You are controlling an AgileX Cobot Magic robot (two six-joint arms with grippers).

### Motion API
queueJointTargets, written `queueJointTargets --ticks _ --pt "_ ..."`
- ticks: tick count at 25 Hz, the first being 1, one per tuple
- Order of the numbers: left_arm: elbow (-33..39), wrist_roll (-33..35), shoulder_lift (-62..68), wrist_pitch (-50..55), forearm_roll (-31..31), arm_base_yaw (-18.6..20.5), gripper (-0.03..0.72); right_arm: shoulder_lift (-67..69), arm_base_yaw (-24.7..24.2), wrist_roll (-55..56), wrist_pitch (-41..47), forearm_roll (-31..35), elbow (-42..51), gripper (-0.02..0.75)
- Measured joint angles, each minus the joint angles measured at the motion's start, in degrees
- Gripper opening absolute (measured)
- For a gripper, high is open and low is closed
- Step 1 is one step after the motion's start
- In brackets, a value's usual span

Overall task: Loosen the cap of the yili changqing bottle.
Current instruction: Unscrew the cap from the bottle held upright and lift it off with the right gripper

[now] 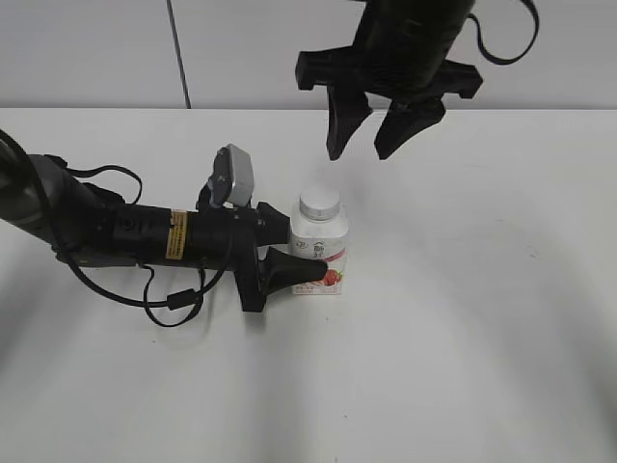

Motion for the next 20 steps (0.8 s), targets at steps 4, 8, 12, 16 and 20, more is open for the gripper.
queueJointTargets --ticks 4,8,12,16,20 --pt "0.0 0.0 0.0 0.0 0.0 0.0 0.4 2.6 1.3 0.2 0.0 0.4 -1.9 0.424" --pt "0.0 0.0 0.0 0.0 0.0 0.0 0.398 4.1 2.8 0.3 0.0 0.4 -2.3 0.424" --pt "0.0 0.0 0.0 0.0 0.0 0.0 0.398 5.7 3.1 0.3 0.0 0.4 -2.8 0.424" --pt "0.0 0.0 0.0 0.0 0.0 0.0 0.397 7.8 3.1 0.3 0.0 0.4 -3.0 0.431" --pt "0.0 0.0 0.0 0.0 0.0 0.0 0.397 8.7 3.1 0.3 0.1 0.4 -3.9 0.492"
